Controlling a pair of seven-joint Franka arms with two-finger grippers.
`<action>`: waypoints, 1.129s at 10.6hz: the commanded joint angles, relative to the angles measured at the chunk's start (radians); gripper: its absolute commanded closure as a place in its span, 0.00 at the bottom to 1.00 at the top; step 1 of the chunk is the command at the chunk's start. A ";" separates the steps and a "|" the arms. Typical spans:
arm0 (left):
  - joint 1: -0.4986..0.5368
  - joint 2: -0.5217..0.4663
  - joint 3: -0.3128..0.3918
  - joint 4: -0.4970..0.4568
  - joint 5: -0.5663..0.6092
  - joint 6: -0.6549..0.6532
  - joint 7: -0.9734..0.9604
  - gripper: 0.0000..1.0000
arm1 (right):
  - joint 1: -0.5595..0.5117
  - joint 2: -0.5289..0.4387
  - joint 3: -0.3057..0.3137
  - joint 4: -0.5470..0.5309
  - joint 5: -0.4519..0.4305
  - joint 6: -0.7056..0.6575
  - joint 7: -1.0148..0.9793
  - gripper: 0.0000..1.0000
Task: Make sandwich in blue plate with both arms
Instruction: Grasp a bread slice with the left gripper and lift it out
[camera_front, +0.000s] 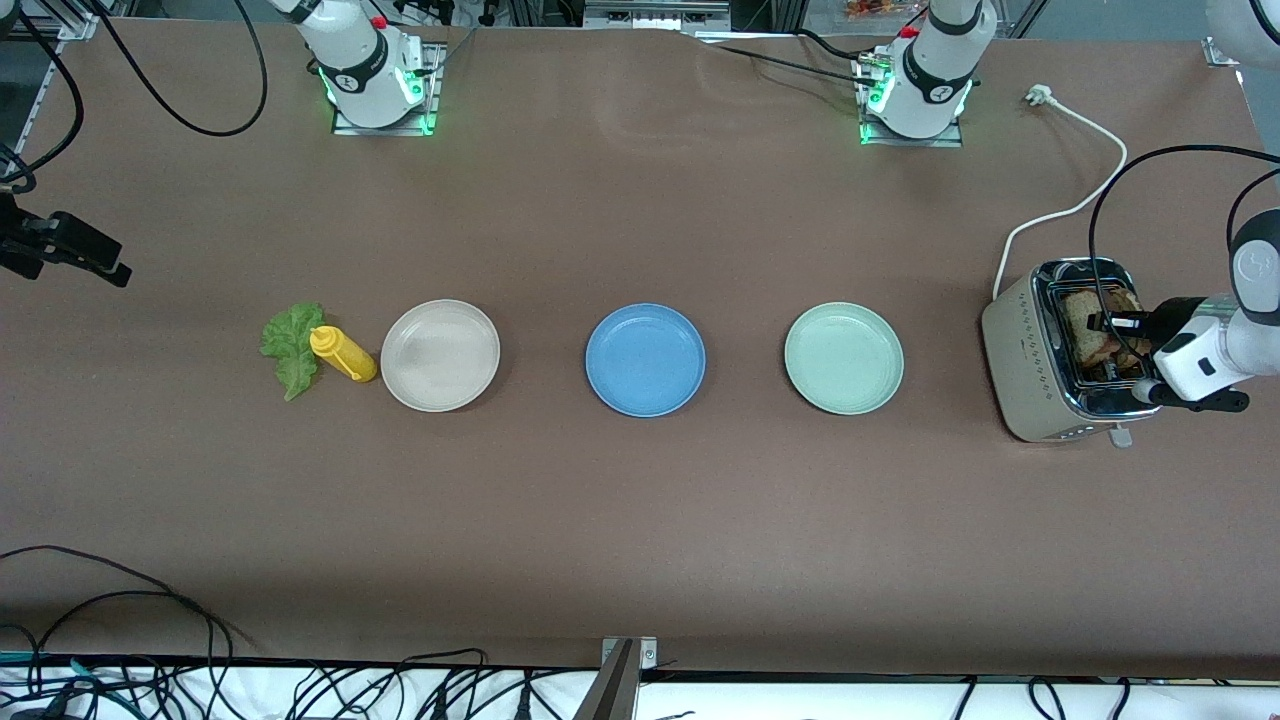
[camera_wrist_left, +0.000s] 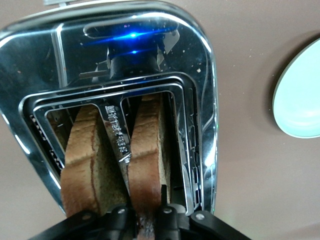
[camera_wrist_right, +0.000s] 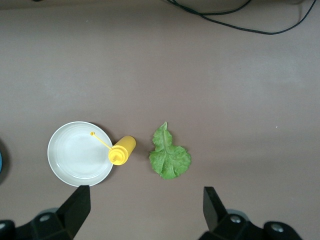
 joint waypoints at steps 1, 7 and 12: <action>-0.014 -0.011 0.012 0.009 -0.028 -0.013 -0.018 1.00 | 0.002 0.000 0.001 0.015 -0.003 -0.015 -0.004 0.00; -0.024 -0.071 0.004 0.118 -0.022 -0.024 0.004 1.00 | 0.002 0.000 0.001 0.015 -0.003 -0.017 -0.004 0.00; -0.051 -0.137 -0.006 0.235 -0.011 -0.134 0.004 1.00 | 0.002 0.000 0.001 0.015 -0.003 -0.015 -0.004 0.00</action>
